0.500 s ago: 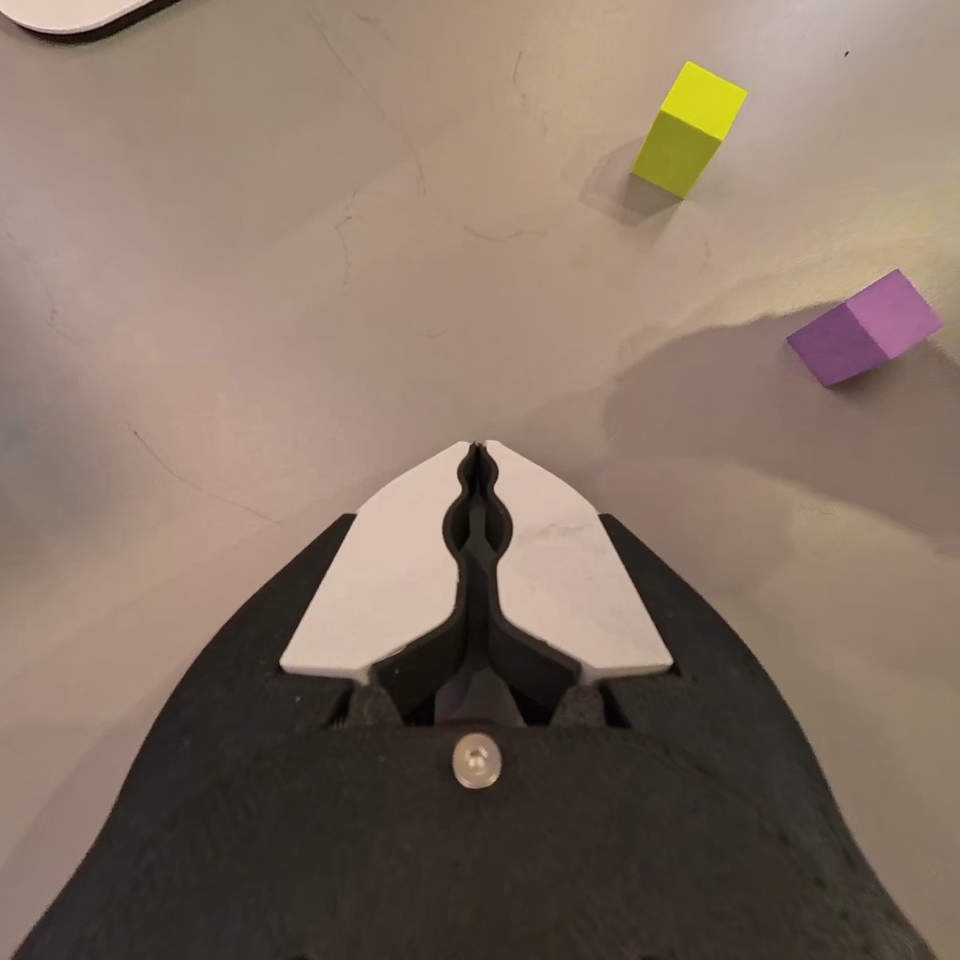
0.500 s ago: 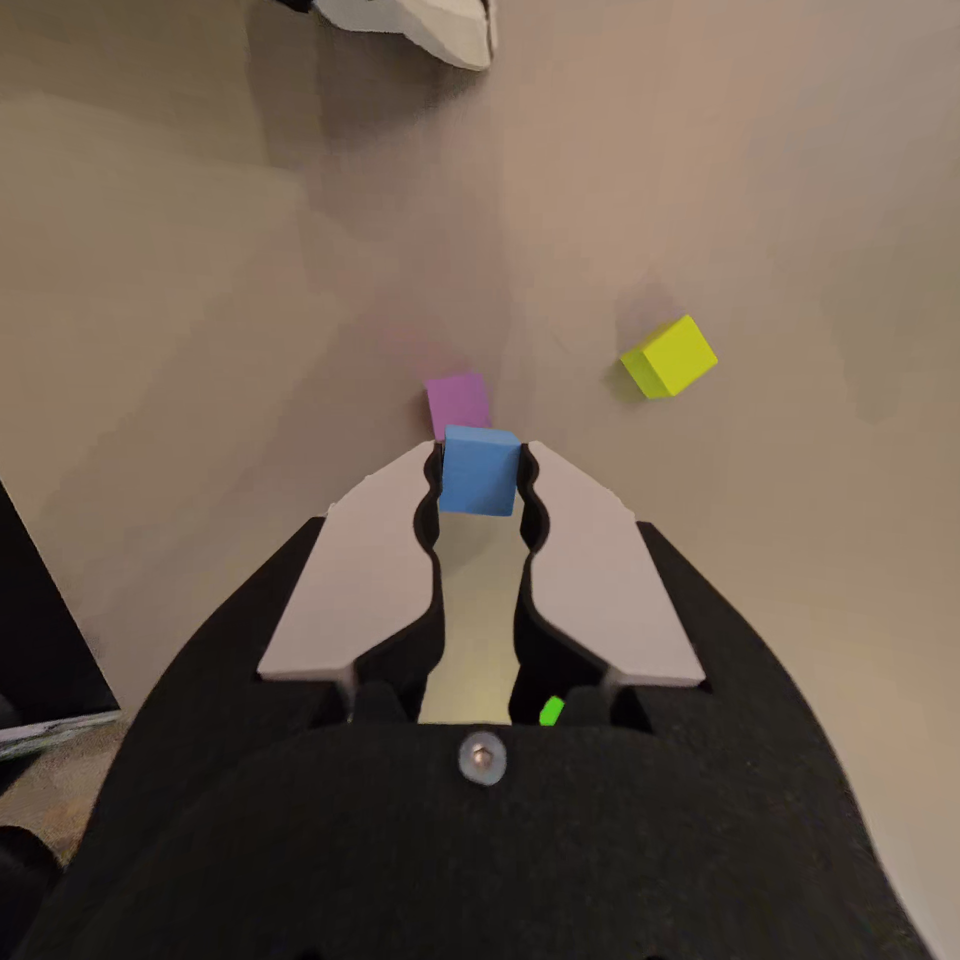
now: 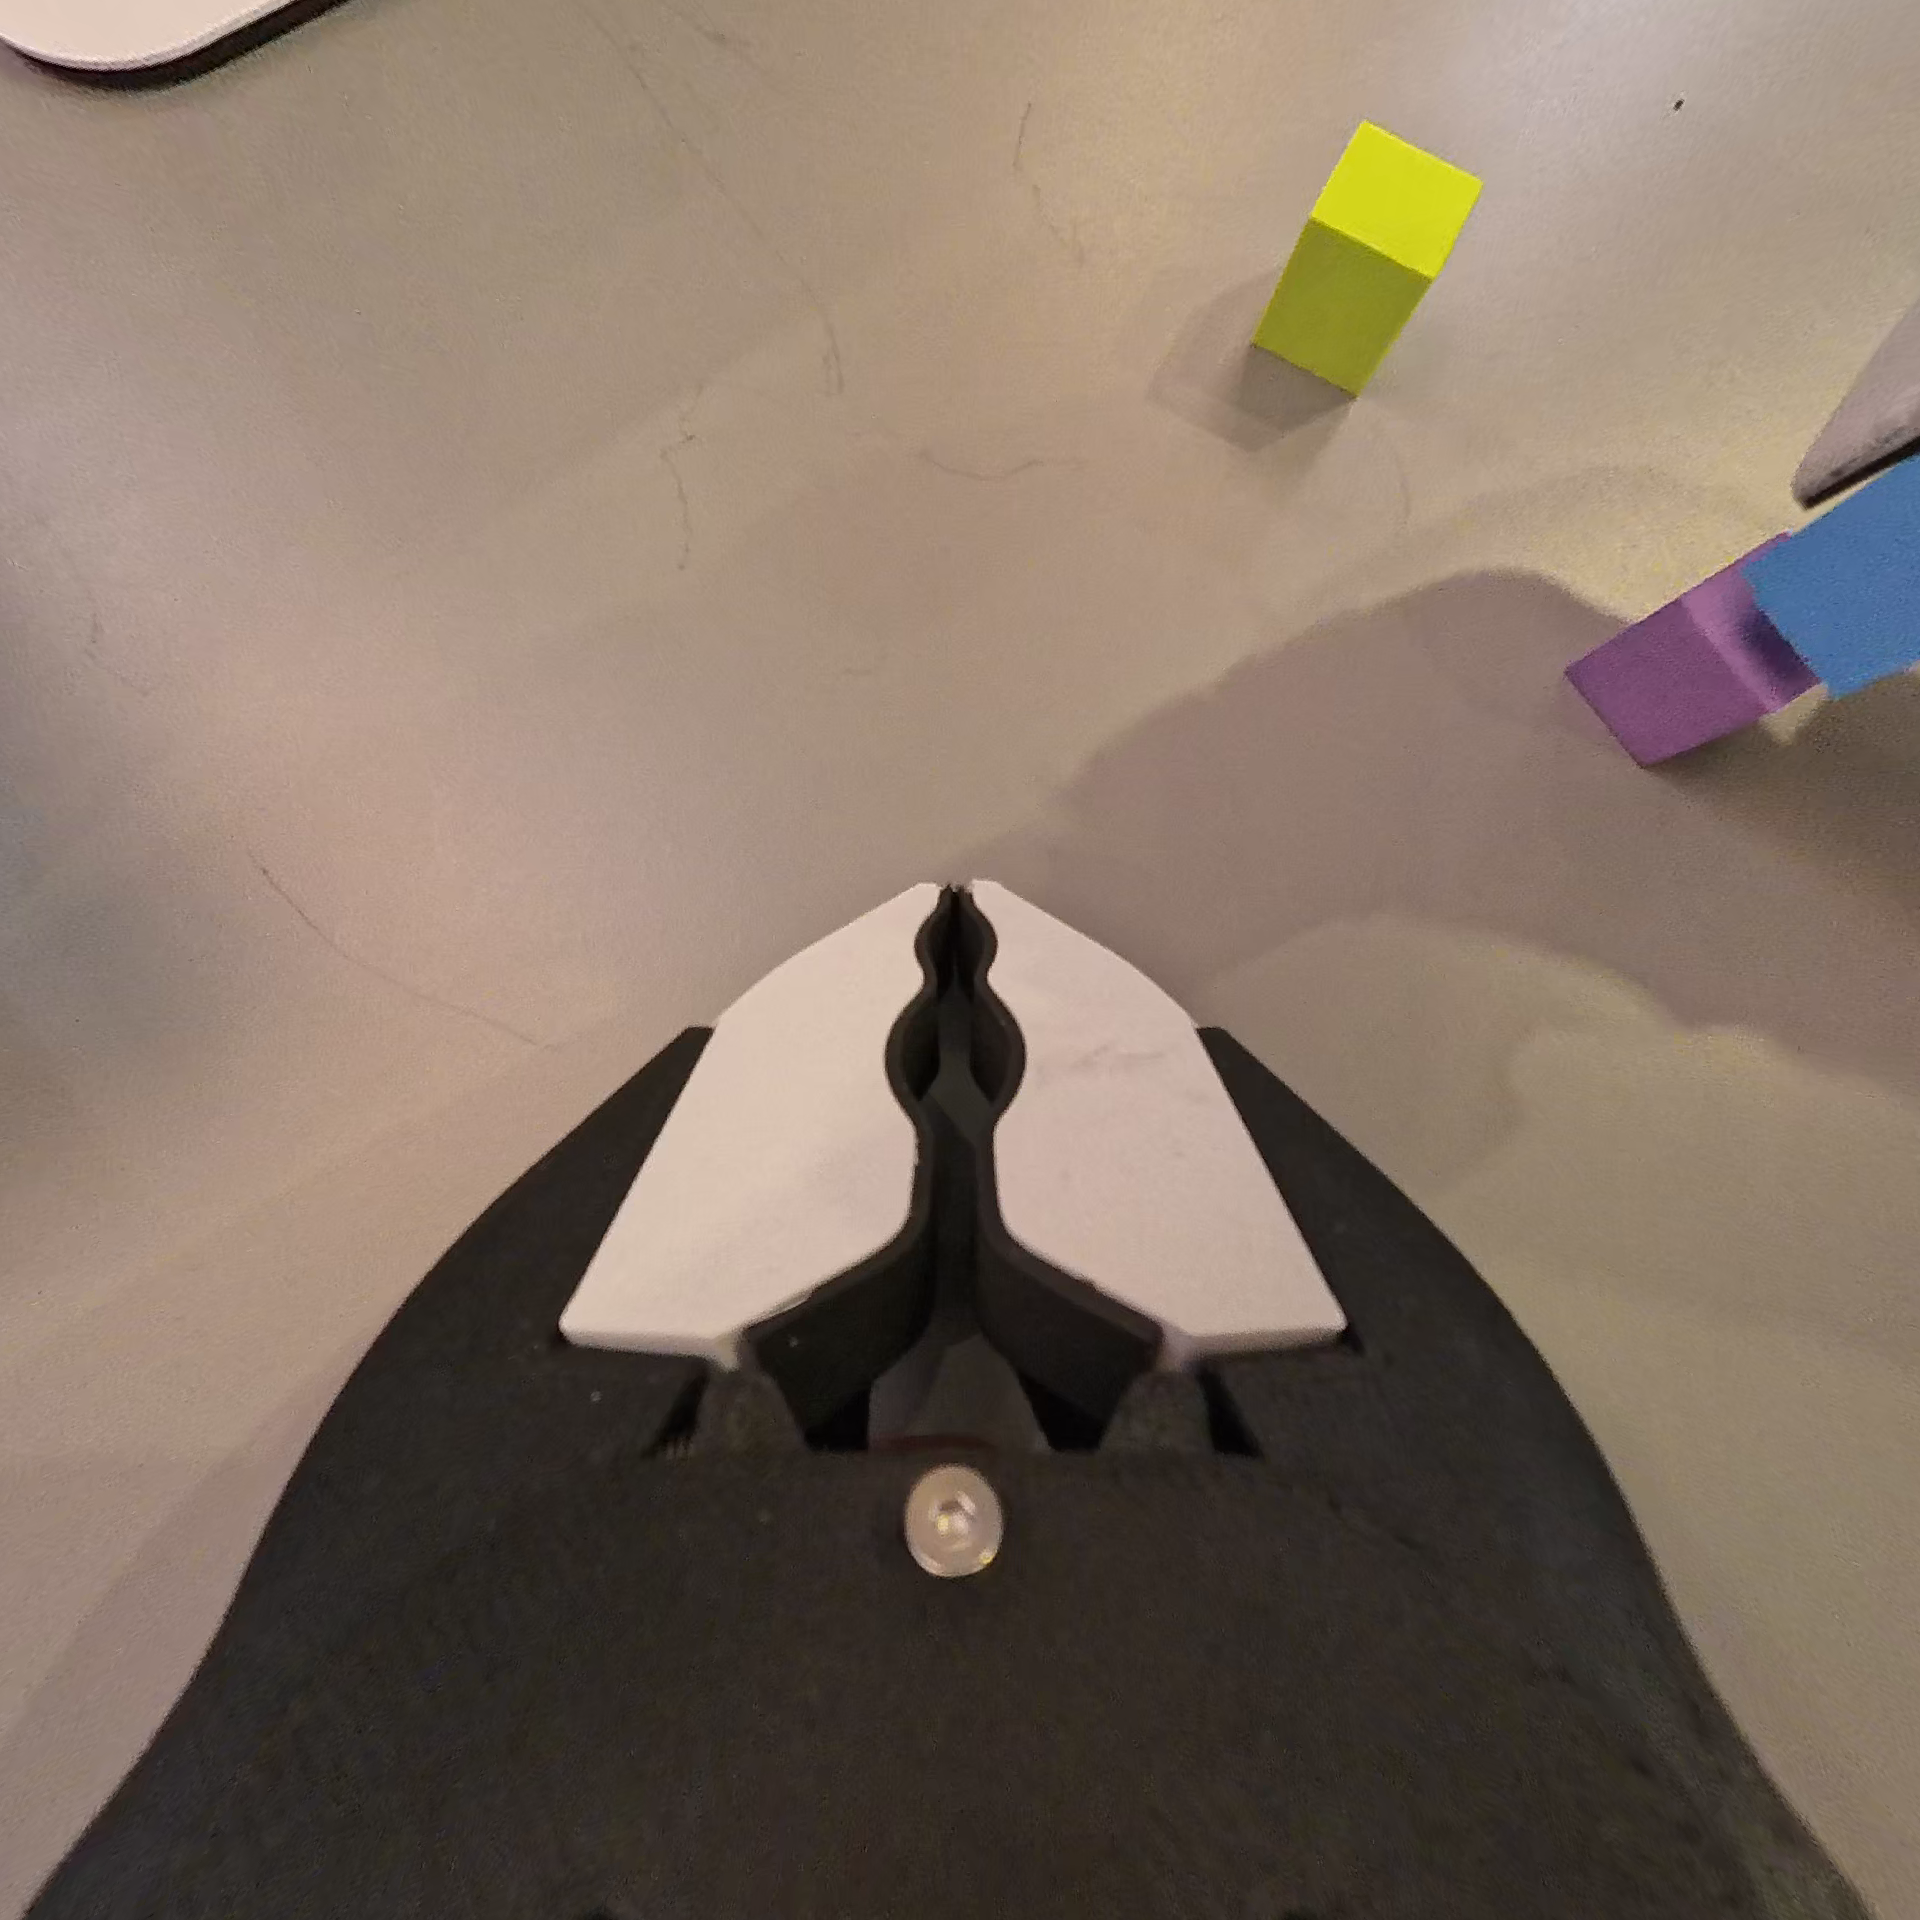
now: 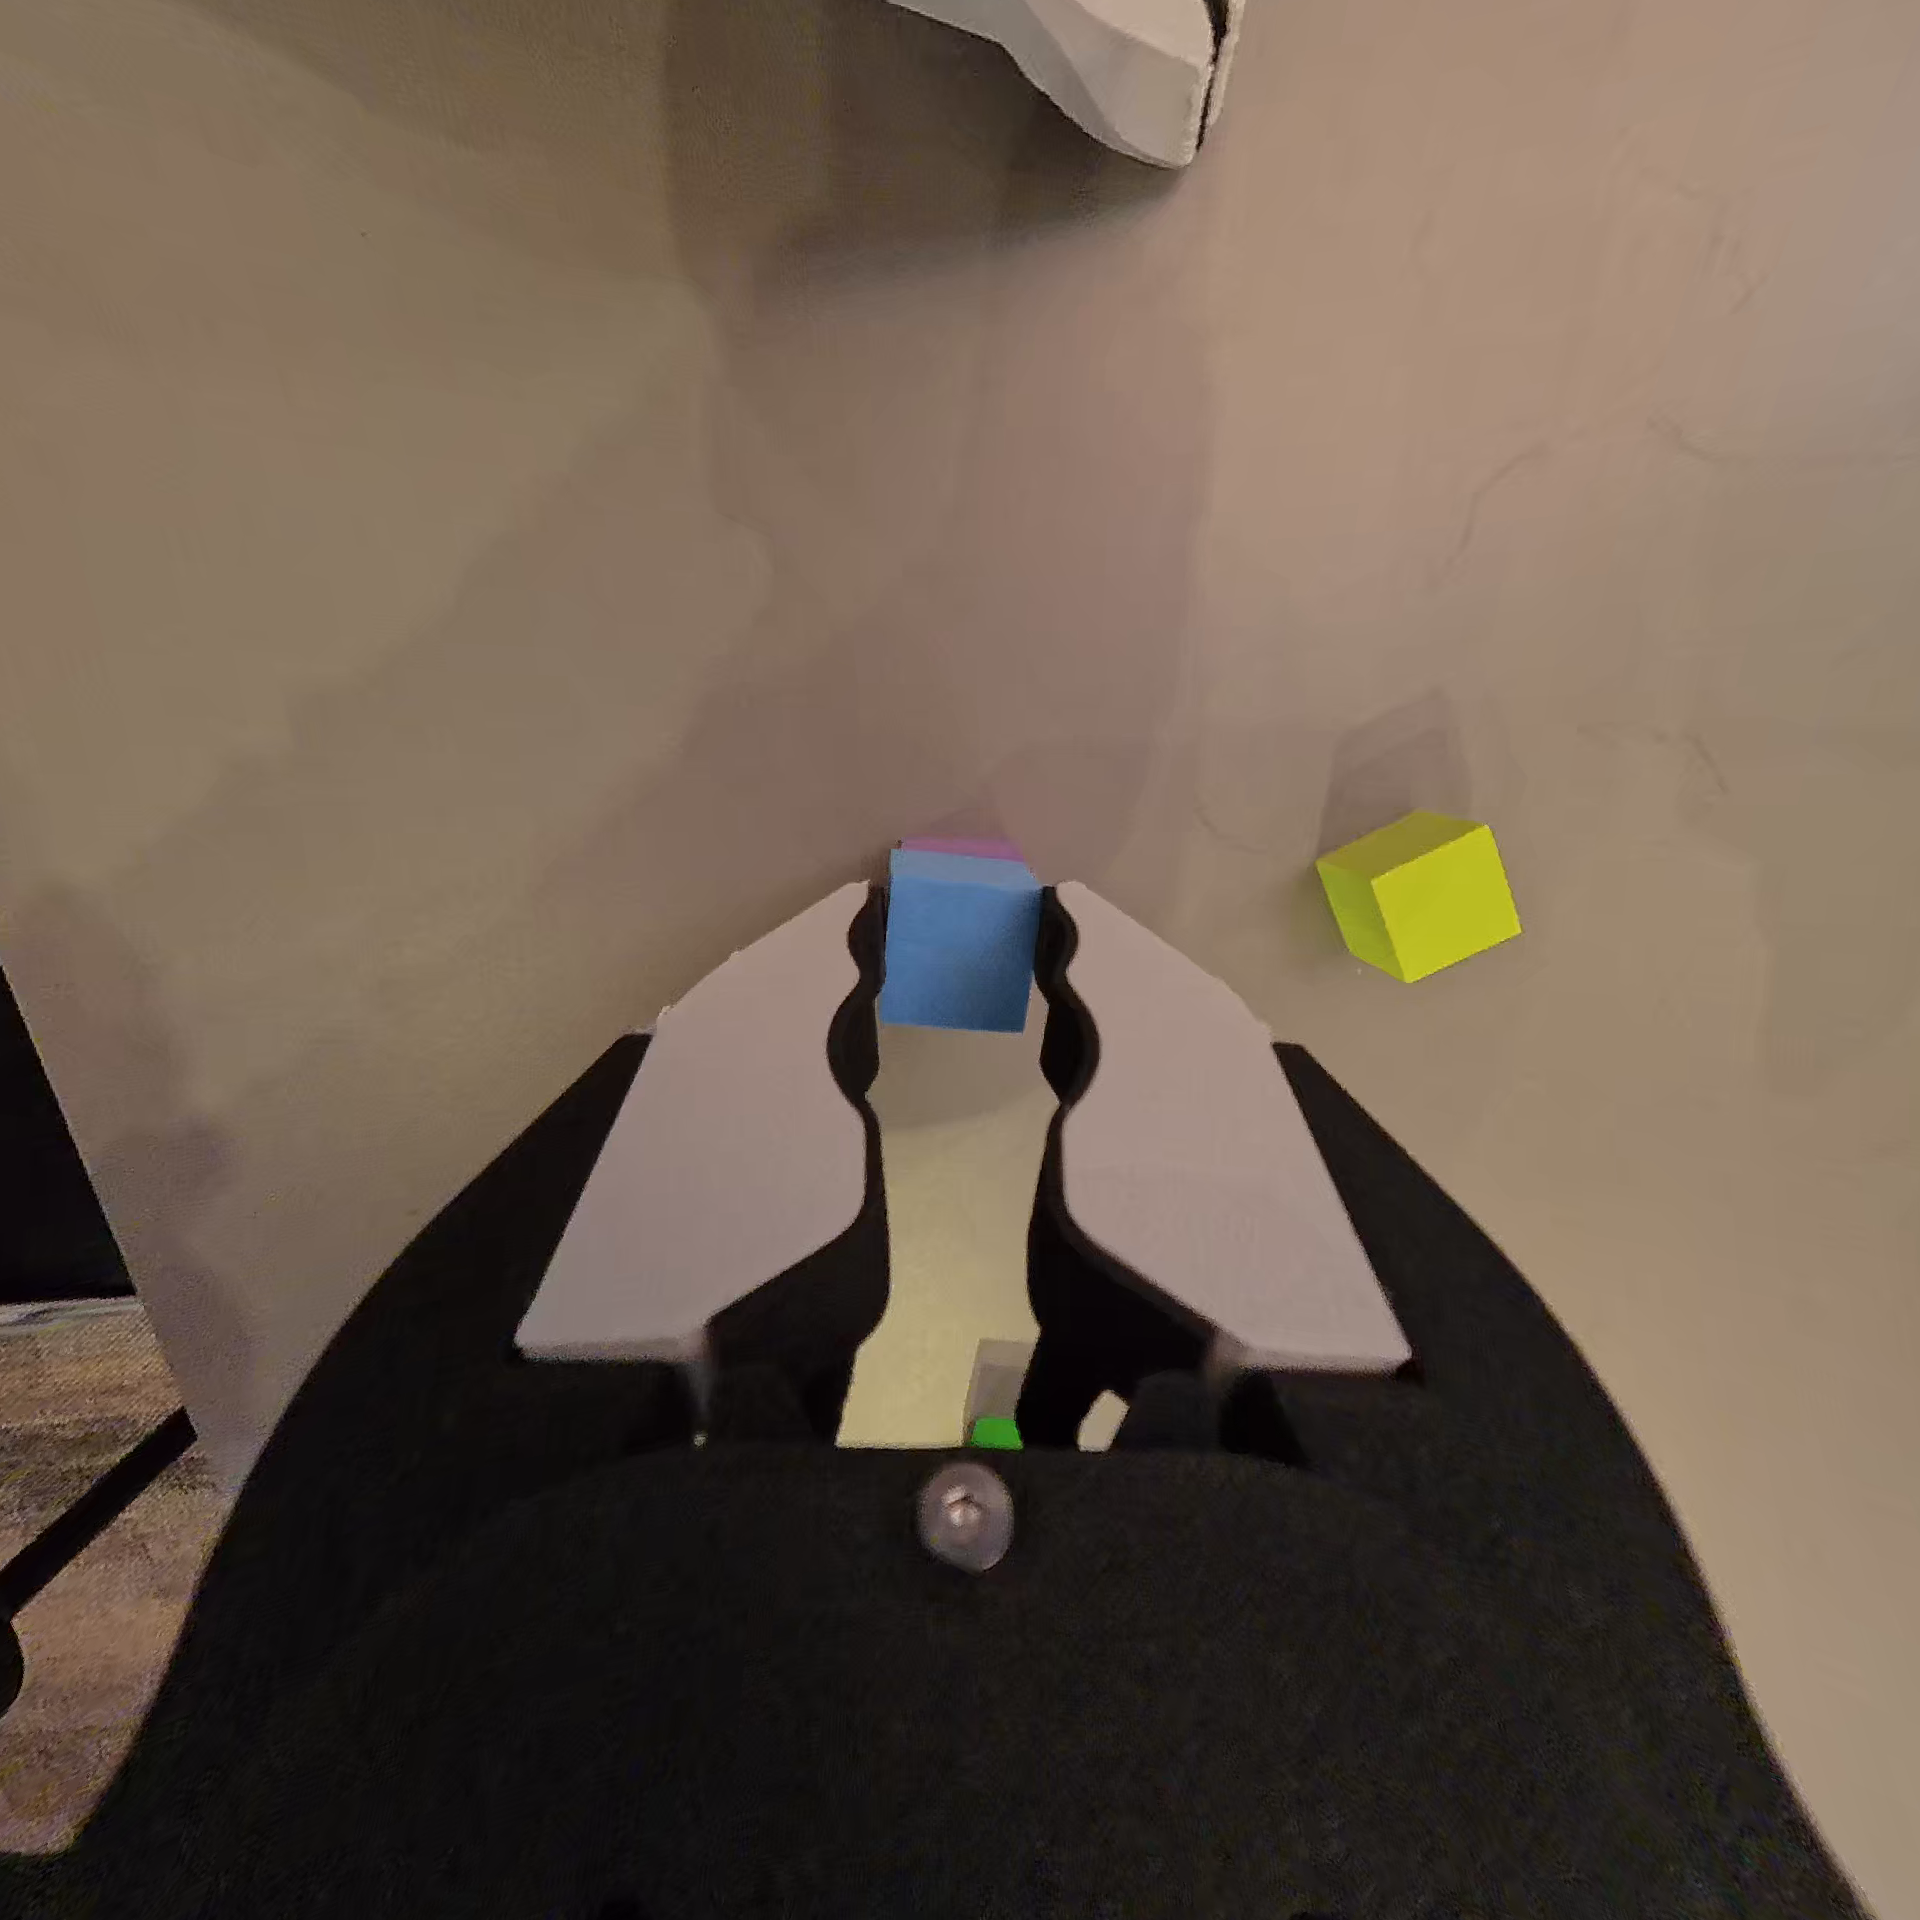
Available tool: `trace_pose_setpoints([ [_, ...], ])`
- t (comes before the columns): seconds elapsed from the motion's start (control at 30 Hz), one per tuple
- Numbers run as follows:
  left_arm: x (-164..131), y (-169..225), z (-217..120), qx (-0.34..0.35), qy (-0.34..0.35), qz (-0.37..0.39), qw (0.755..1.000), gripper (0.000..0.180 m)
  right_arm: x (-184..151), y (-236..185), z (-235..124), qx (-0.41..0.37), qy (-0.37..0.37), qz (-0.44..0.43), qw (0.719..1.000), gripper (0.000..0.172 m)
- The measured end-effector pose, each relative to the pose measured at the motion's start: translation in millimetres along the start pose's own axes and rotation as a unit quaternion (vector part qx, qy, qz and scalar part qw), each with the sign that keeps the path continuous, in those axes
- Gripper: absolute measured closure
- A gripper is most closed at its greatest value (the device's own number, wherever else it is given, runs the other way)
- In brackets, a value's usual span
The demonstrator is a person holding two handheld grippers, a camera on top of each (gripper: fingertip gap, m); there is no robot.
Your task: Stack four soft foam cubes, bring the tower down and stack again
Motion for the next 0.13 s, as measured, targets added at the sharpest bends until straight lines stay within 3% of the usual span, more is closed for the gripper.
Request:
trace_pose_setpoints([
  [0.13, 0.1, 0.0, 0.0, 0.000, 0.000, 0.000, 1.000, 0.180, -1.3, 0.7, 2.3, 0.009, -0.007, -0.011, 1.000, 0.145],
])
Point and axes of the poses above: each gripper's, where its closed fingertips meet, z out along the fingers, x out of its top, y = z × x across the jaws, the point moved 3 cm from there along -z, back along the fingers, and after that the axes turned 2 degrees about -z, right-handed, at the moved point
